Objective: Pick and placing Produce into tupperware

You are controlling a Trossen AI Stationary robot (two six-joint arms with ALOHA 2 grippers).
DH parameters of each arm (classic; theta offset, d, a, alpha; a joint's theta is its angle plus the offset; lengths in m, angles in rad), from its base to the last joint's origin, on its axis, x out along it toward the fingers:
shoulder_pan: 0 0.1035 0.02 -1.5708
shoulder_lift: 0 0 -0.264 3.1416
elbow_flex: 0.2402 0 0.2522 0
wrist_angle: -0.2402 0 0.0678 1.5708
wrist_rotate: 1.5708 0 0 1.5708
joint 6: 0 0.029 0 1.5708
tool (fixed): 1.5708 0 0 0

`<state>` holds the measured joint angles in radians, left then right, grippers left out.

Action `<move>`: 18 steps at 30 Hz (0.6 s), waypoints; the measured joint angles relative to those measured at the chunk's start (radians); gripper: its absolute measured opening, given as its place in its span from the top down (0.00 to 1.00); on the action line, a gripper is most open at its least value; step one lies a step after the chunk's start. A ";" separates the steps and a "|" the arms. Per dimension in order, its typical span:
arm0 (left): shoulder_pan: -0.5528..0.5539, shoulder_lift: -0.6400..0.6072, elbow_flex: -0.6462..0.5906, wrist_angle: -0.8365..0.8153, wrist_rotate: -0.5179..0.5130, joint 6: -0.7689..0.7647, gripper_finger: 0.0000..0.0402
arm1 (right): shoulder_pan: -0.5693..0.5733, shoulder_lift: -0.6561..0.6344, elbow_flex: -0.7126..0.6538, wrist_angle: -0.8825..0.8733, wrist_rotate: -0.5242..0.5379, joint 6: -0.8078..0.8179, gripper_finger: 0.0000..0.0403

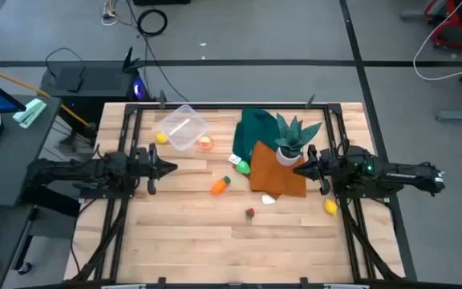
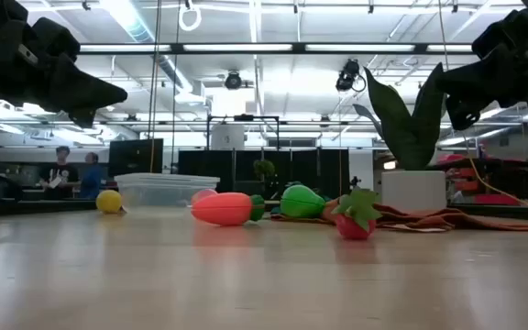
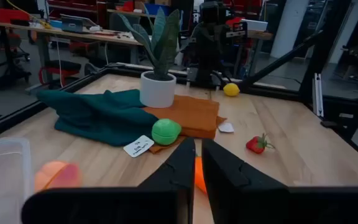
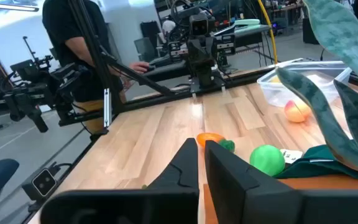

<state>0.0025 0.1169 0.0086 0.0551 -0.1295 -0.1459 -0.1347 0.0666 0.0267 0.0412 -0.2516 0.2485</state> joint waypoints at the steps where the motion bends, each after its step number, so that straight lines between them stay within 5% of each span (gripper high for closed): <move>1: 0.000 0.000 0.000 0.000 0.000 0.000 0.91 | 0.000 0.000 0.000 0.000 0.000 0.000 1.00; 18: 0.000 0.000 0.000 0.000 0.000 0.000 0.91 | 0.000 0.000 0.000 0.000 0.000 0.000 1.00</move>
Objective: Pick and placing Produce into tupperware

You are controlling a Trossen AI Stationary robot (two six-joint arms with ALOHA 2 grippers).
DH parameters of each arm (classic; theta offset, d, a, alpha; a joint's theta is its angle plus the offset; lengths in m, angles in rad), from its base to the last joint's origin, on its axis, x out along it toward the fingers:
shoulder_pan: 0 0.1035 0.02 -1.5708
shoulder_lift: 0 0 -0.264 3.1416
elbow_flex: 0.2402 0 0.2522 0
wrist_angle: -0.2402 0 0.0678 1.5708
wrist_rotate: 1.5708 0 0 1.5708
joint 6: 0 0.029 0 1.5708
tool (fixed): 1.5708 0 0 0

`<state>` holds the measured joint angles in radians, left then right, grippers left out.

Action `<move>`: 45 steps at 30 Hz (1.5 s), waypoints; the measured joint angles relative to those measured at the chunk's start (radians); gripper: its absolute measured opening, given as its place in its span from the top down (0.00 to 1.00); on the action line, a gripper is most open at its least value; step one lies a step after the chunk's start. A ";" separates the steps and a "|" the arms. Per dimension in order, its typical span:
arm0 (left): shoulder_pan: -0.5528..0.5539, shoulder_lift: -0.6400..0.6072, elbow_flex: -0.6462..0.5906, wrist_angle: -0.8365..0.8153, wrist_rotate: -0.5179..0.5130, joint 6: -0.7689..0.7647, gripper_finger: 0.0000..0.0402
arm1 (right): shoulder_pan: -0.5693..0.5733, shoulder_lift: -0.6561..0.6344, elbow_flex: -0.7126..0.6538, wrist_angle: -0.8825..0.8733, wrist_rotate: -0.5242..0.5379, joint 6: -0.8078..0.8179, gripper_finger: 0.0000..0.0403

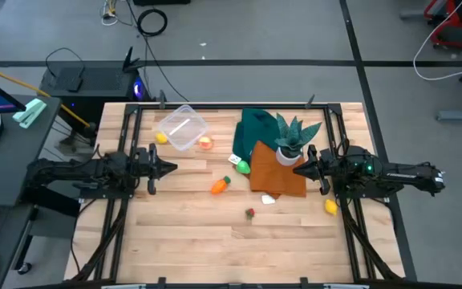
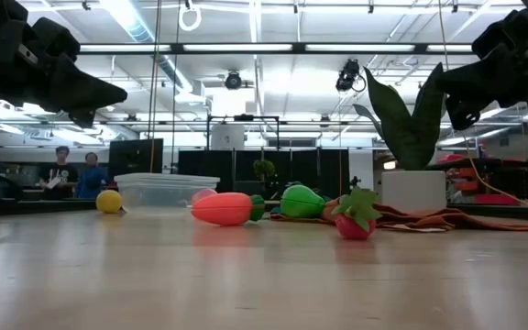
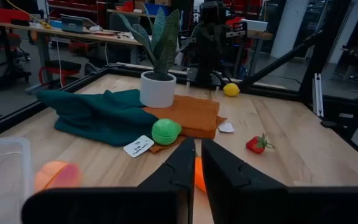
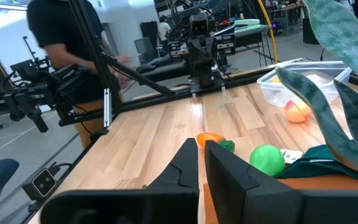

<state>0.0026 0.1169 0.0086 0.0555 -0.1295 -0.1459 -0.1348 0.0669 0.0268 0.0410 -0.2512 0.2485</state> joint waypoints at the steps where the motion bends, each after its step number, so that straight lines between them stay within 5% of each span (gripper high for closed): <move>1: 0.000 0.000 0.000 0.000 0.000 0.000 0.91 | 0.000 0.000 0.000 0.000 0.000 0.000 1.00; 45: 0.000 0.000 0.000 0.000 0.000 0.000 0.92 | 0.000 0.000 0.000 0.000 0.000 0.000 1.00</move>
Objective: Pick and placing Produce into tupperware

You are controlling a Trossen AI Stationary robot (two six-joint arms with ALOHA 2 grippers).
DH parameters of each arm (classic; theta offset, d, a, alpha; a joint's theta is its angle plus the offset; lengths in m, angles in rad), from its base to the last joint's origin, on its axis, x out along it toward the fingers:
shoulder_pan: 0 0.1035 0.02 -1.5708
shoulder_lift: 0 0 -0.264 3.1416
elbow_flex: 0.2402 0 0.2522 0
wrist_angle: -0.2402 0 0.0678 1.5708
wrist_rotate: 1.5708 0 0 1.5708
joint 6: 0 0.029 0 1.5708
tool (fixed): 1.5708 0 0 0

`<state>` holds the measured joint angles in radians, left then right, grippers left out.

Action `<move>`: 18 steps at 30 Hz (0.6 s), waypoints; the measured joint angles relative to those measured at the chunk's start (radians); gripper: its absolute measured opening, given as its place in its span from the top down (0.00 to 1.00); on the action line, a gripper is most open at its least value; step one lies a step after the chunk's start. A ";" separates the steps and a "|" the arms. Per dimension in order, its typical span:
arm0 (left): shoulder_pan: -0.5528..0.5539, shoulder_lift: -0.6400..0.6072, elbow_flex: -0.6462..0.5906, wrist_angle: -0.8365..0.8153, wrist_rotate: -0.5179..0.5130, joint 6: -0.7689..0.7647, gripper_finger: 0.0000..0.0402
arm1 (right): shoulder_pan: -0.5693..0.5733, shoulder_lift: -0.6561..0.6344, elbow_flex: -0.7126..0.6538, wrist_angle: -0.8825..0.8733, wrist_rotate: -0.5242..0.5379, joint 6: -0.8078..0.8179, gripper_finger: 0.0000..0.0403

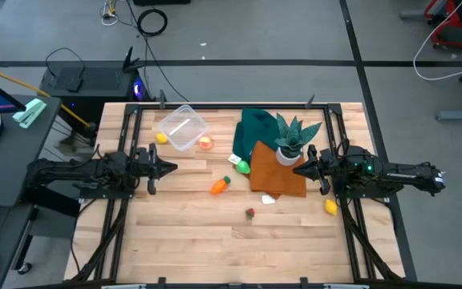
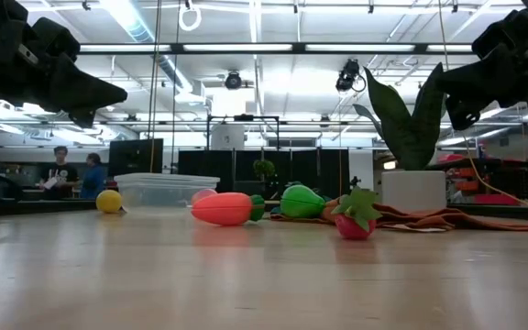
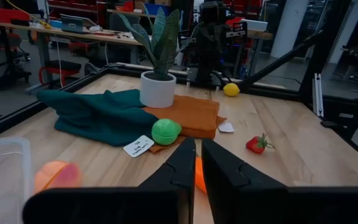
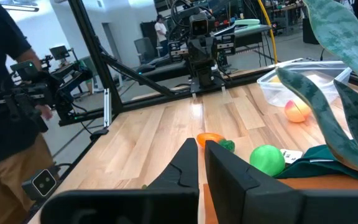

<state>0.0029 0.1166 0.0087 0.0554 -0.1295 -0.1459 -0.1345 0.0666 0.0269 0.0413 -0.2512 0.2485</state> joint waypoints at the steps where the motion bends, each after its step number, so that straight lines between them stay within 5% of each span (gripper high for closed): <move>1: 0.000 0.000 0.000 0.000 0.000 0.000 0.92 | 0.000 0.000 0.000 0.000 0.000 0.000 1.00; 18: 0.000 0.000 0.000 0.000 0.000 0.000 0.91 | 0.000 0.000 0.000 0.000 0.000 0.000 1.00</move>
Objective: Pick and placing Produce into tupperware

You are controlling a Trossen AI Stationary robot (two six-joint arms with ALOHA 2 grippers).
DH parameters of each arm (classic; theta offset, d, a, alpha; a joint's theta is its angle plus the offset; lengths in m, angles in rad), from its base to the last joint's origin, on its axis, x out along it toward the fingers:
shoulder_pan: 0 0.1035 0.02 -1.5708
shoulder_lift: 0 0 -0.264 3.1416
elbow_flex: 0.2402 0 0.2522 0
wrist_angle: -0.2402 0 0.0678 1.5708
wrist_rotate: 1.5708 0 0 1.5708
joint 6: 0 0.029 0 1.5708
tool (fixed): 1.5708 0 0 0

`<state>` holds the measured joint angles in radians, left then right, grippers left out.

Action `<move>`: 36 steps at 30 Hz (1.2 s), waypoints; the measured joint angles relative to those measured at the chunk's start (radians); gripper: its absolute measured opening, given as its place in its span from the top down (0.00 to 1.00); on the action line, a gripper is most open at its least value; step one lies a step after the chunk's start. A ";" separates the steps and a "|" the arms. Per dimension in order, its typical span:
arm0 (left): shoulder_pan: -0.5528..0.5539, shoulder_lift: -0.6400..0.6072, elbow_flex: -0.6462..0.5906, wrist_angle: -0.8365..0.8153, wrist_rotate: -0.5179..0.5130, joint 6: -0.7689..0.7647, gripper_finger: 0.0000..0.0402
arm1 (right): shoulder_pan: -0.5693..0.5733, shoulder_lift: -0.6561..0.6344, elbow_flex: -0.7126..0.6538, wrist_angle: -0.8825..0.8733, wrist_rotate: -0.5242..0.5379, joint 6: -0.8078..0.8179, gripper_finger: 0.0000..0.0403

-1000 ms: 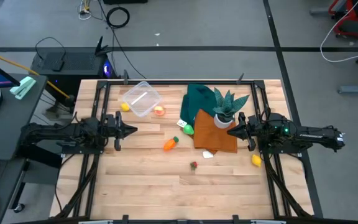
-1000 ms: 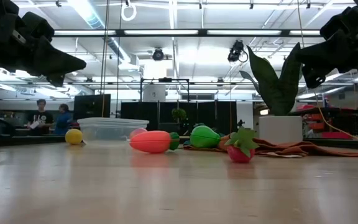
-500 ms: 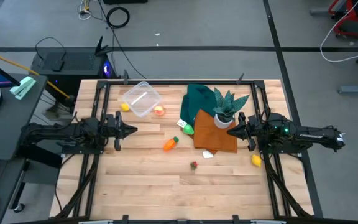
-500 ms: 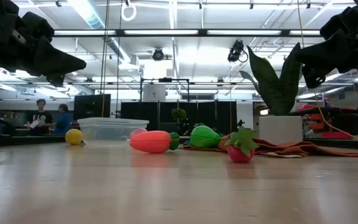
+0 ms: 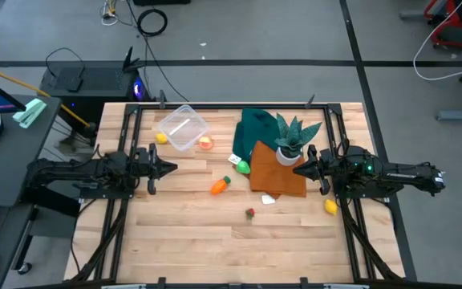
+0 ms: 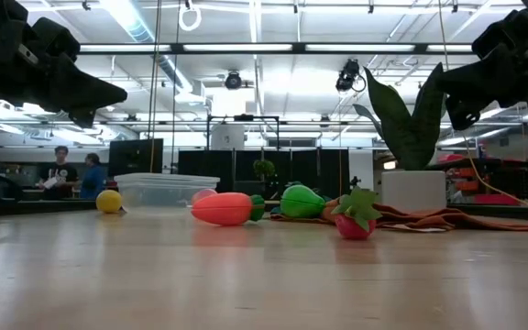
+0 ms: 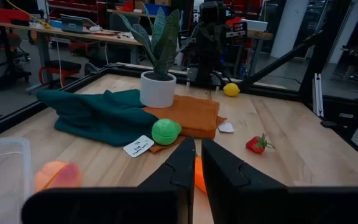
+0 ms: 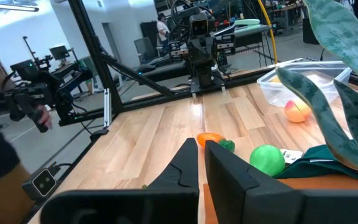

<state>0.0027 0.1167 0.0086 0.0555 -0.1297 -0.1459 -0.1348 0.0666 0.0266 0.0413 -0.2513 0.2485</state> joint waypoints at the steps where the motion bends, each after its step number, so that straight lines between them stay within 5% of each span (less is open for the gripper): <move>1: 0.000 0.000 0.000 0.000 0.000 0.000 0.91 | 0.000 0.000 0.000 0.000 0.000 0.000 1.00; 36: 0.000 0.000 0.000 0.044 -0.001 -0.068 0.94 | 0.000 0.000 0.000 0.000 0.039 0.000 1.00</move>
<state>0.0027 0.1169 0.0088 0.0998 -0.1303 -0.2142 -0.1345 0.0666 0.0265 0.0418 -0.2120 0.2490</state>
